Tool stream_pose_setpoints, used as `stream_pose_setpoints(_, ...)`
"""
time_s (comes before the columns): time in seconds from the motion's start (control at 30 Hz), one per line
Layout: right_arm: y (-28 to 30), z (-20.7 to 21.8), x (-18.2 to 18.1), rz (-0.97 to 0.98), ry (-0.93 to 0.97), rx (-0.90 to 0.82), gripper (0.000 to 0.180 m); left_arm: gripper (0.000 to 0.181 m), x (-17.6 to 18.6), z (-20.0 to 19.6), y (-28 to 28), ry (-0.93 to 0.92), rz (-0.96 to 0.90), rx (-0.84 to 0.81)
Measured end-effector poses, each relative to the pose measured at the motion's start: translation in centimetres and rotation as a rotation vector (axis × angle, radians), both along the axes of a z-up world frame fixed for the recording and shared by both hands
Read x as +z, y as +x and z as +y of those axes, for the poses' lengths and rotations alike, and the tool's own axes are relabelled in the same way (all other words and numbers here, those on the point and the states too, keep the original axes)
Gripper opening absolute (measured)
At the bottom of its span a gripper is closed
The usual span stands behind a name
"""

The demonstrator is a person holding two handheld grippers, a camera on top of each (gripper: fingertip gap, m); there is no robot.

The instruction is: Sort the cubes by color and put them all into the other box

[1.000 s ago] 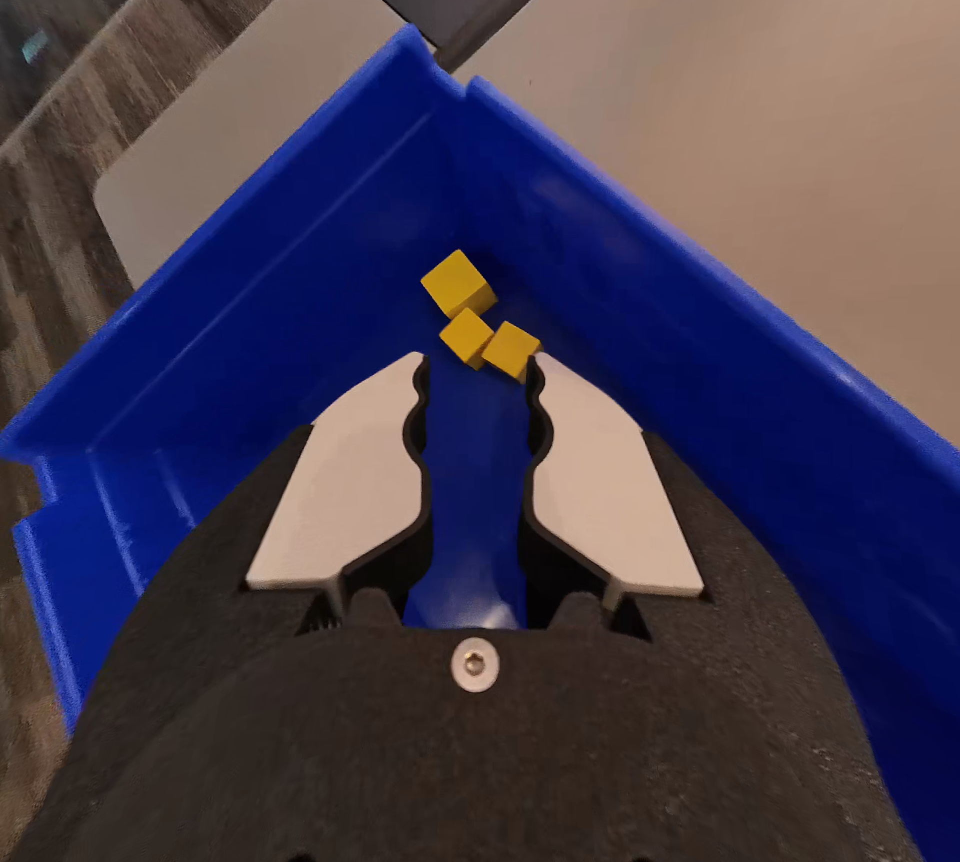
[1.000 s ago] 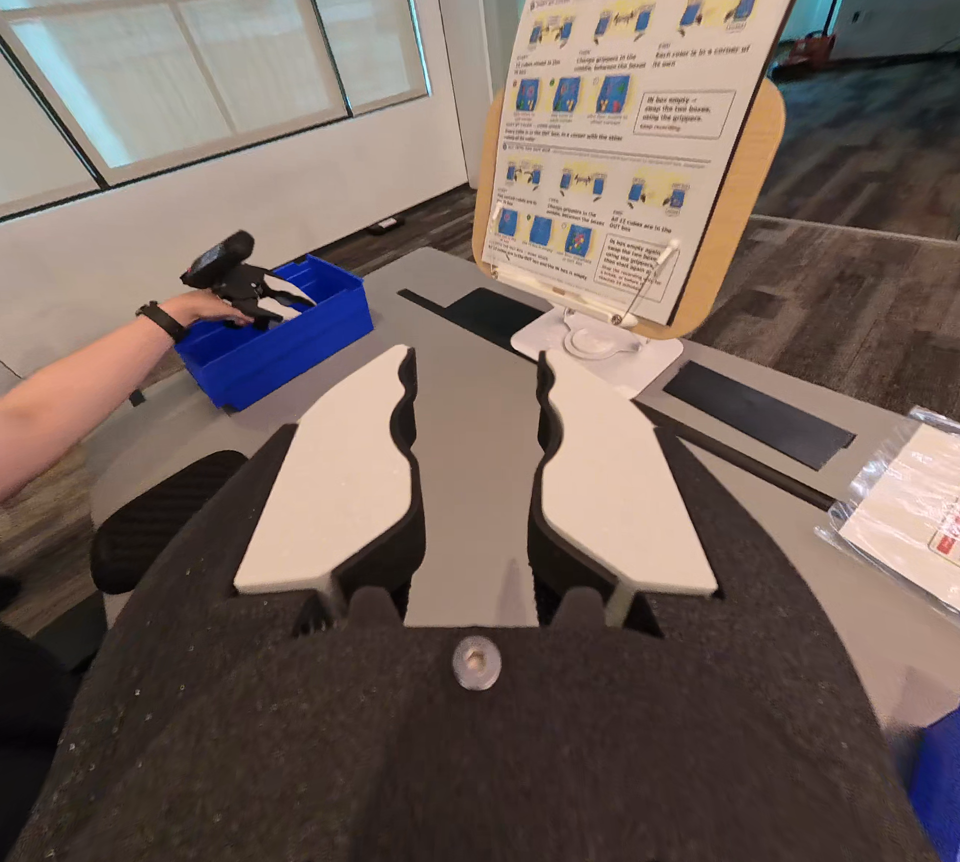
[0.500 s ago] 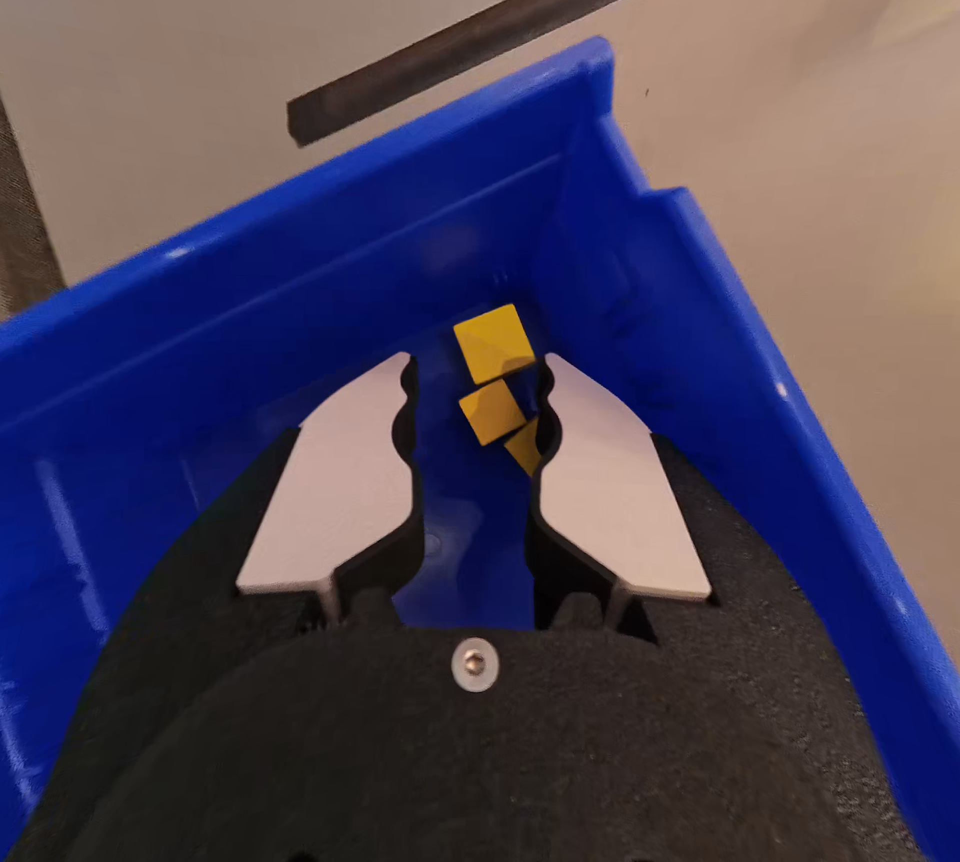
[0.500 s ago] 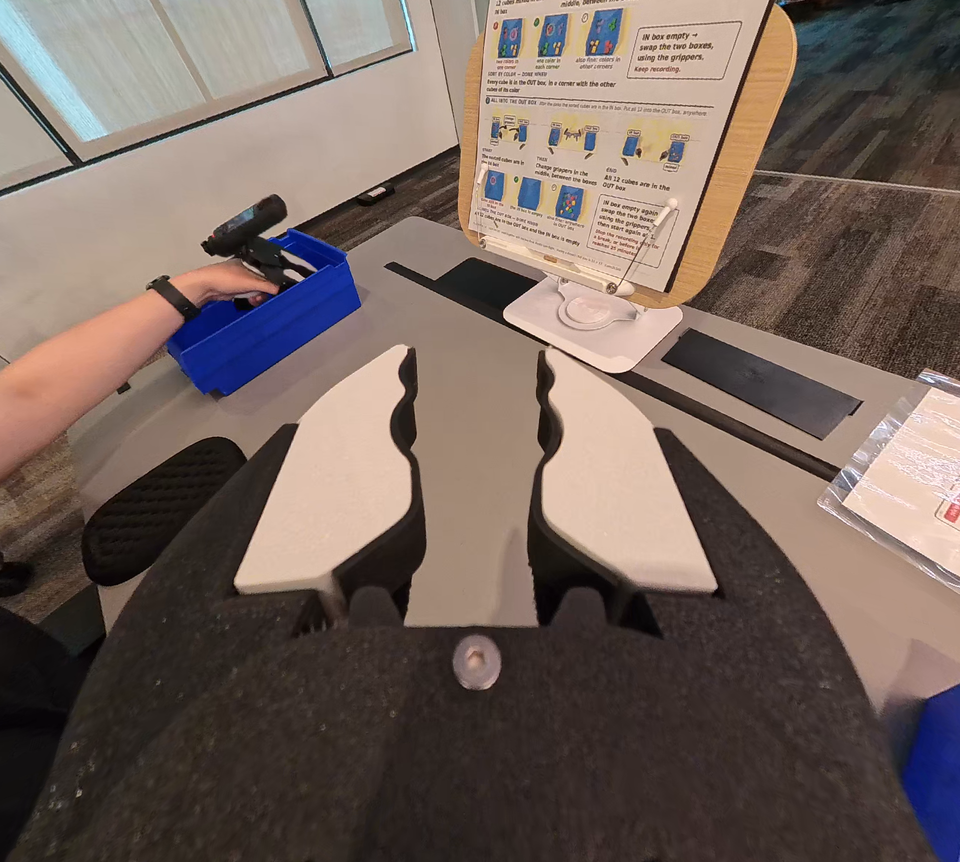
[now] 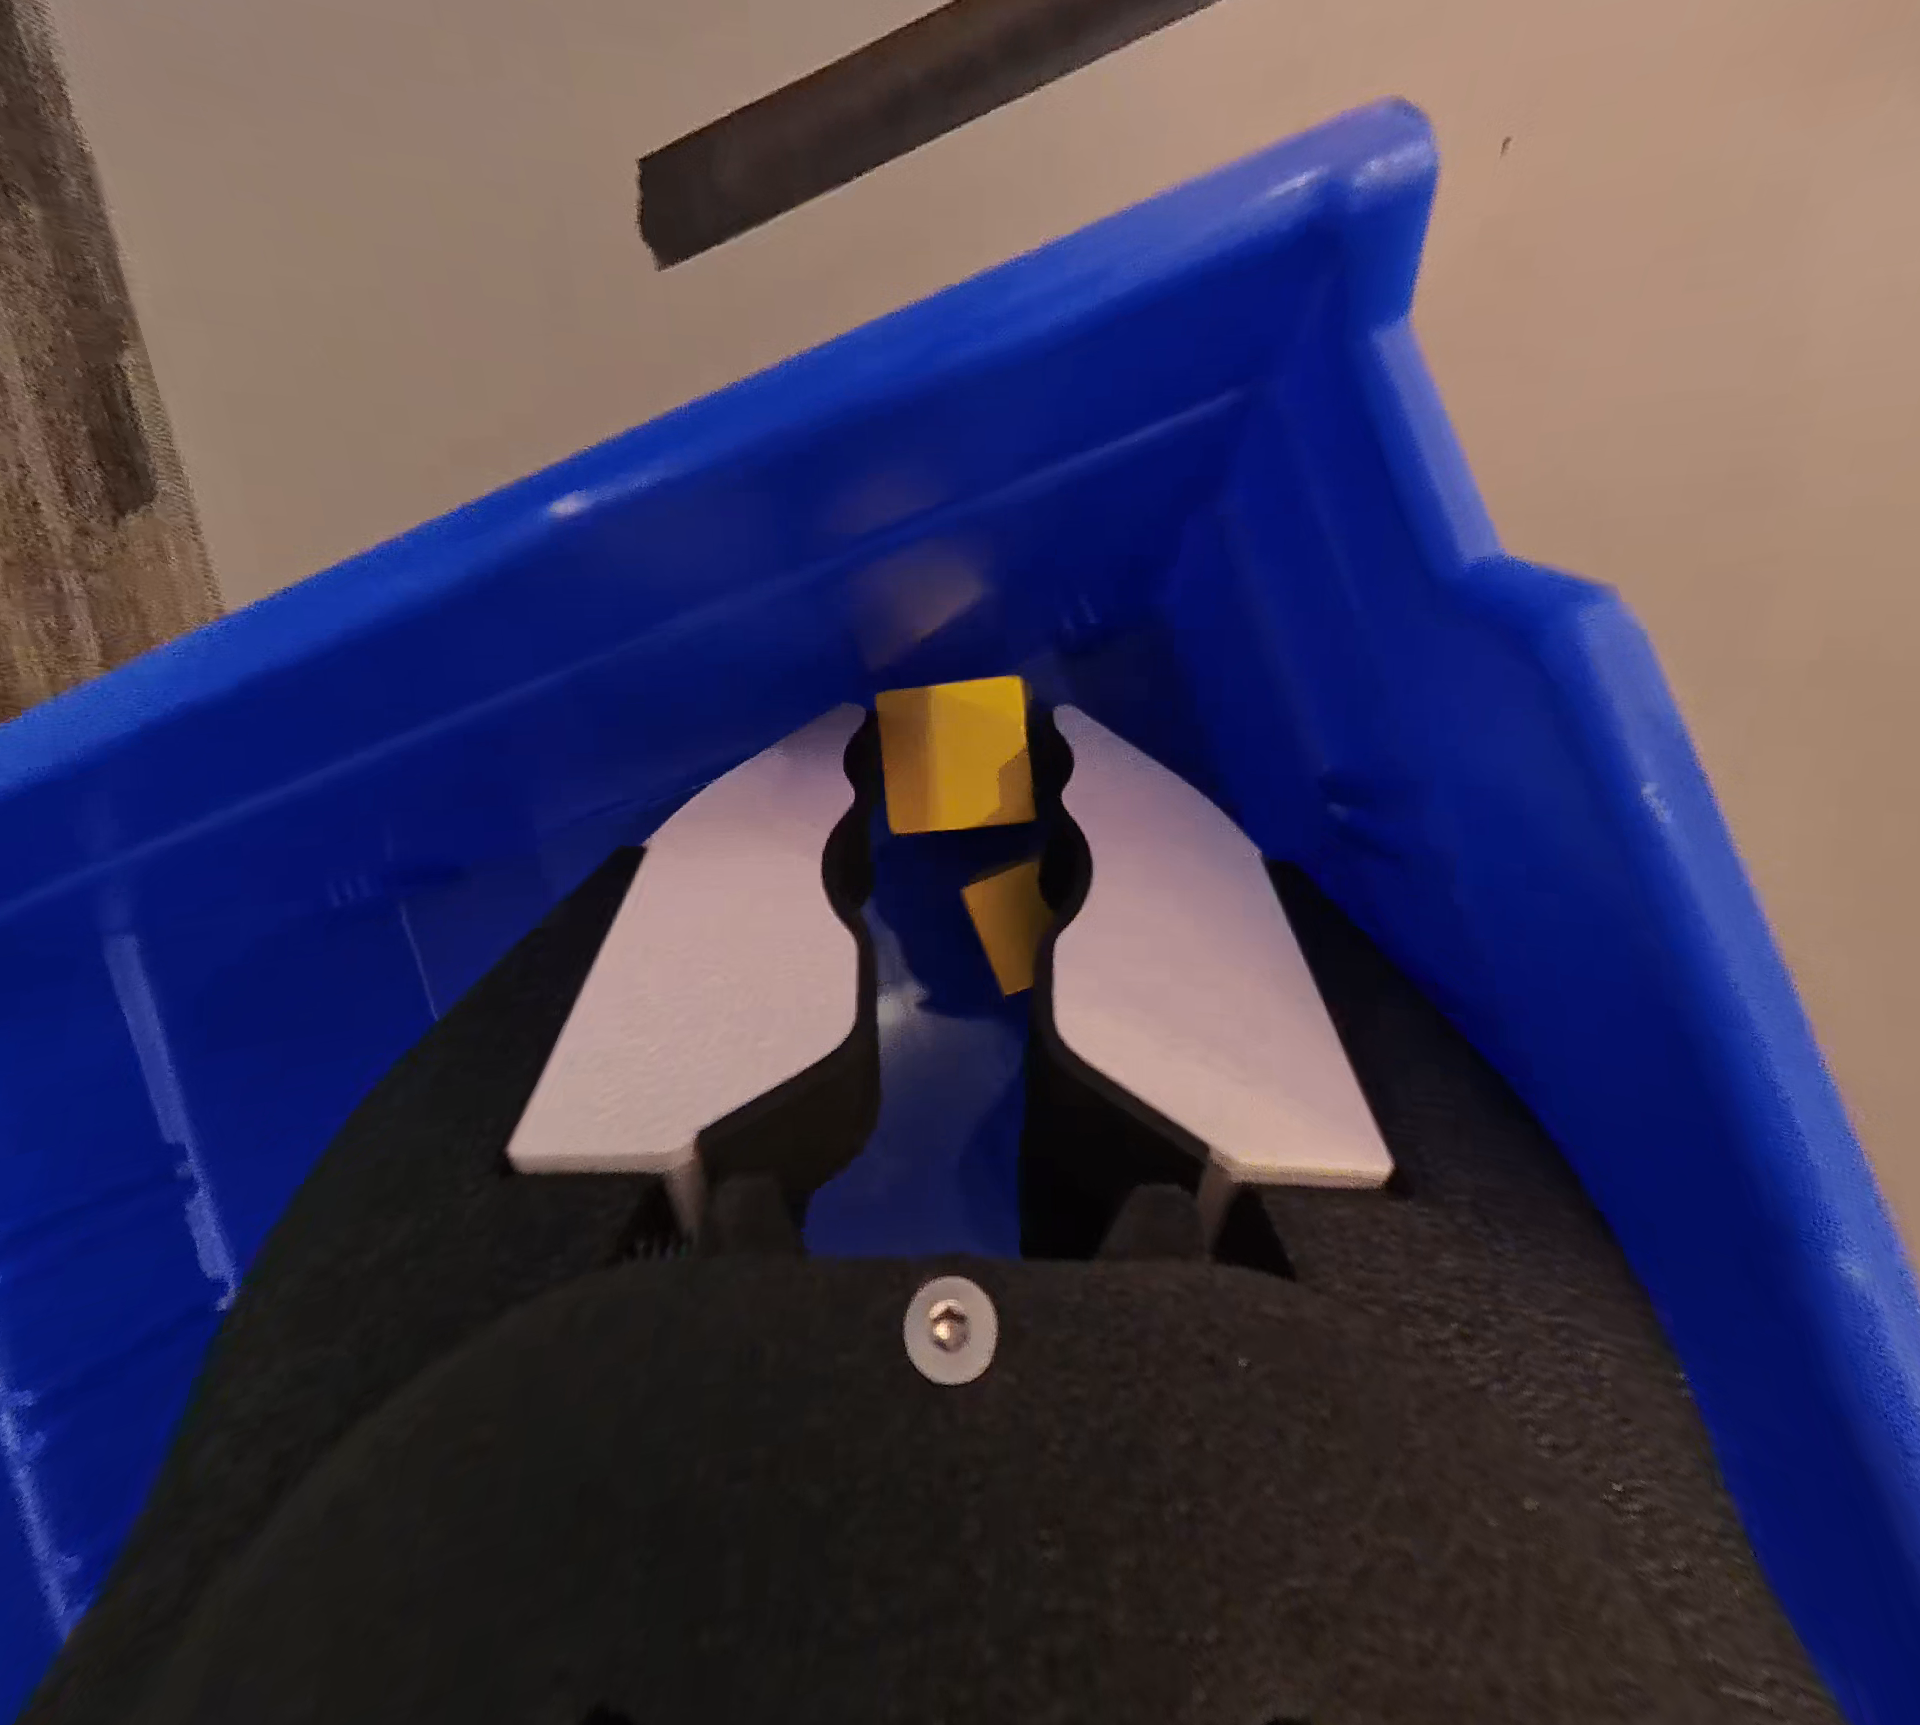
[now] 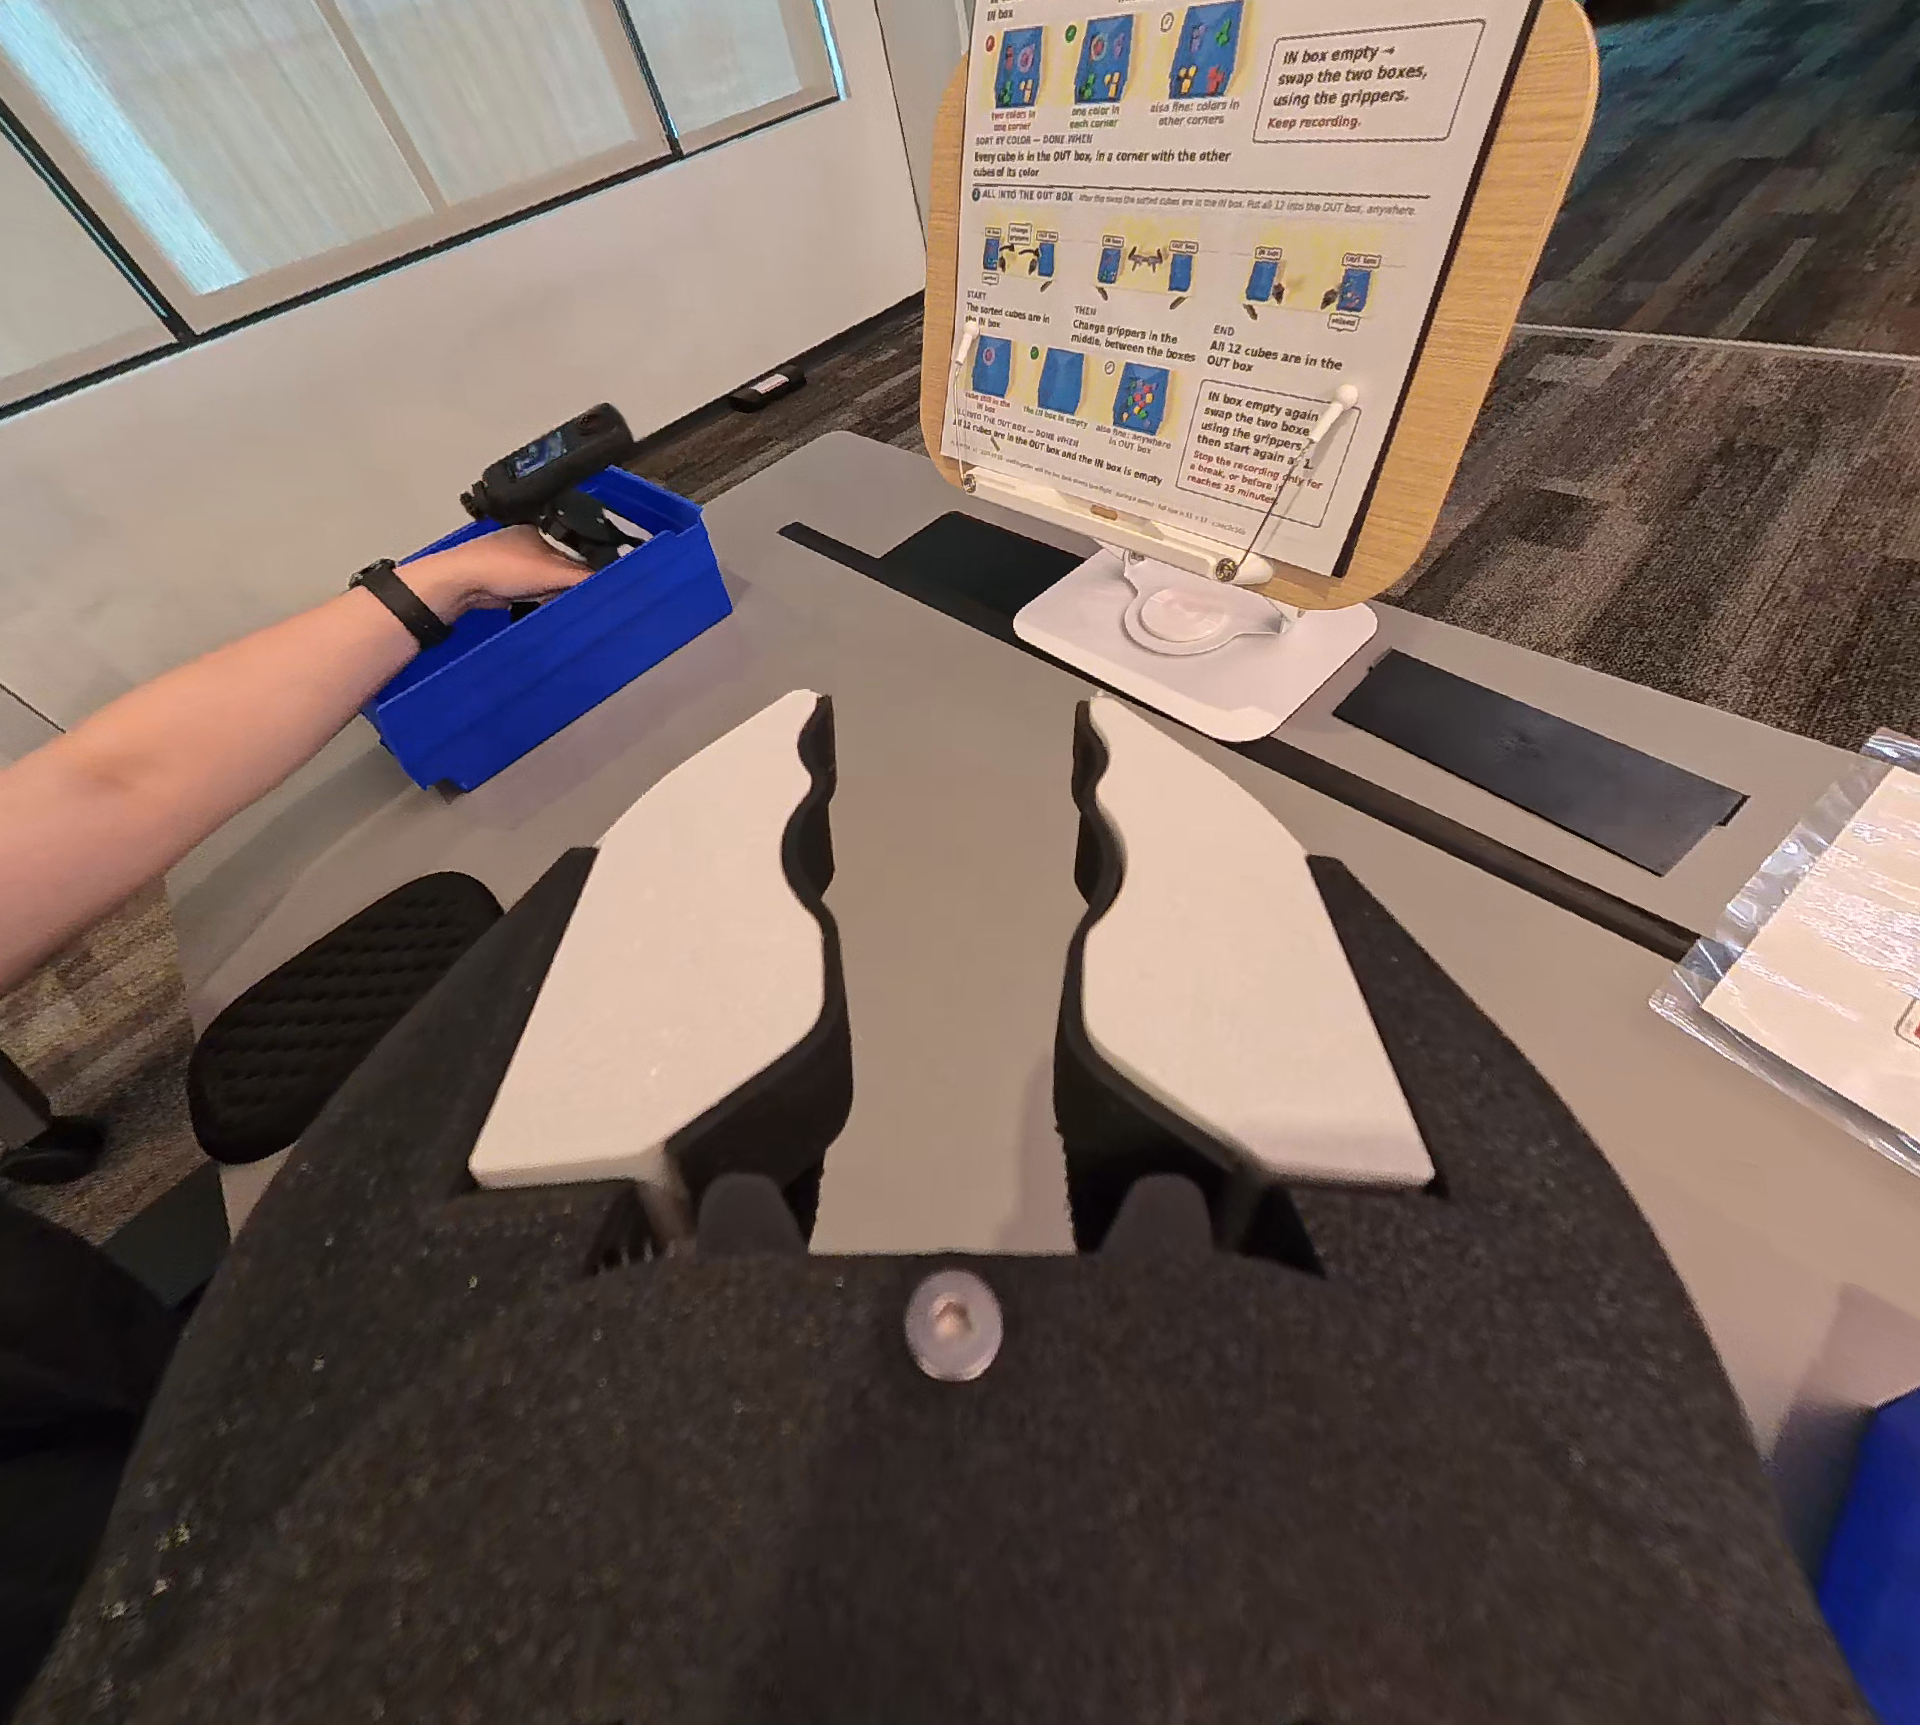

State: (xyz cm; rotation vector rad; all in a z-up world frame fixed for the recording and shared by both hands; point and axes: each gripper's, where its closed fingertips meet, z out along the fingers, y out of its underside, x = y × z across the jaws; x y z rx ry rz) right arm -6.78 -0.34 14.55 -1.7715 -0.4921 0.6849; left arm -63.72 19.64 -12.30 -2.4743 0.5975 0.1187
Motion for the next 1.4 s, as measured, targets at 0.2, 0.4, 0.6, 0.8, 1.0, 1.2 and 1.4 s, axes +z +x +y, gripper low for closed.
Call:
stream_pose_setpoints(0.2, 0.1, 0.1, 0.1, 0.01, 0.002, 0.01, 0.043, 0.029, 4.6, -1.3, -0.8, 0.19, -0.097, -0.015)
stream_pose_setpoints(0.4, -2.5, 0.1, 0.2, -0.003, 0.015, 0.076, 0.042, 0.028, 15.6, -6.0, 4.4, 0.539, -0.277, -0.211)
stream_pose_setpoints(0.6, -9.0, -0.9, 0.3, -0.114, 0.153, 0.264, 0.041, 0.028, 27.1, -16.4, 18.7, 0.77, -0.555, -0.657)
stream_pose_setpoints(0.8, -16.7, -5.2, 0.5, -0.188, 0.417, 0.56, 0.047, 0.027, 31.6, -24.9, 31.1, 0.711, -0.788, -1.04)
stream_pose_setpoints(1.0, -17.7, -6.8, 1.6, -0.374, 0.771, 0.419, 0.044, 0.027, 32.7, -26.8, 36.2, 0.565, -1.069, -1.019)
stream_pose_setpoints(1.2, -17.6, -6.8, 2.2, -0.369, 0.898, 0.357, 0.054, 0.027, 30.7, -26.4, 37.4, 0.362, -1.2, -0.943)
stream_pose_setpoints(1.4, -18.3, -5.9, 0.9, -0.462, 1.01, 0.284, 0.046, 0.027, 28.6, -27.0, 39.2, 0.238, -1.213, -0.963)
